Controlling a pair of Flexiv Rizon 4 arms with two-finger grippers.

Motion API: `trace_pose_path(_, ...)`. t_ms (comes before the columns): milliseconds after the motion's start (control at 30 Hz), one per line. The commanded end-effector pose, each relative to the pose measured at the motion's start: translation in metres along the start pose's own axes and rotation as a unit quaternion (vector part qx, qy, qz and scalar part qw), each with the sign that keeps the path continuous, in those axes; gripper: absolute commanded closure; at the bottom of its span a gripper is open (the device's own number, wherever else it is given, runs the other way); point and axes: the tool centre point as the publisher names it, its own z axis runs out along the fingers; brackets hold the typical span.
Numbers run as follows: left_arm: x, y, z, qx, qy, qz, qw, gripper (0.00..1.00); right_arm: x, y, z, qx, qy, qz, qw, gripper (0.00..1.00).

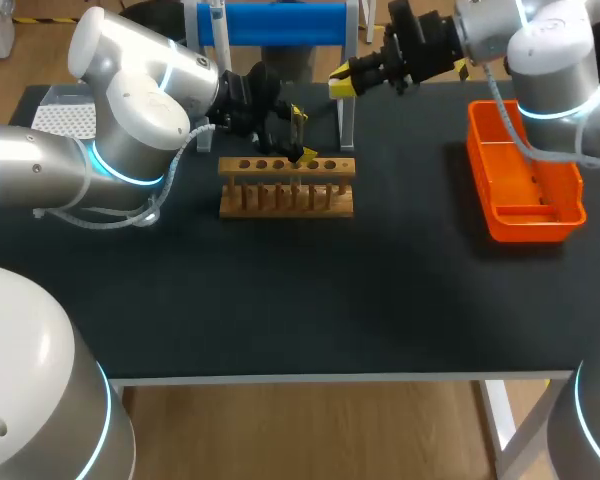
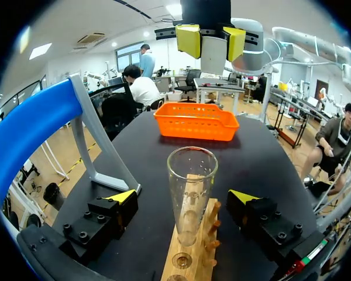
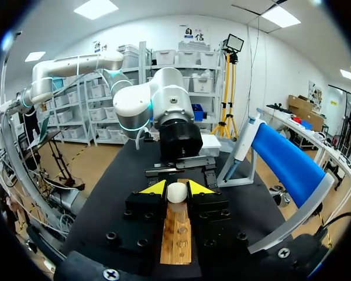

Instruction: Invert the test tube, pick up the pipette, mount the tip to pipette, aspirate from beaker and dispense into the tube, eject the tip, return the pipette, and cap with the stopper.

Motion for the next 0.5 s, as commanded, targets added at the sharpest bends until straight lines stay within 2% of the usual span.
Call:
trace_pose_path(33, -0.001, 0.000, 0.001, 0.000, 0.002, 0.000, 1.000, 0.00, -0.002, 0.003, 0.007, 0.005, 0.002, -0.002, 1.000, 1.00)
trace_pose_path(500, -0.001, 0.000, 0.001, 0.000, 0.002, 0.000, 1.000, 0.00, -0.004, 0.009, 0.023, 0.015, 0.008, -0.012, 1.000, 1.00)
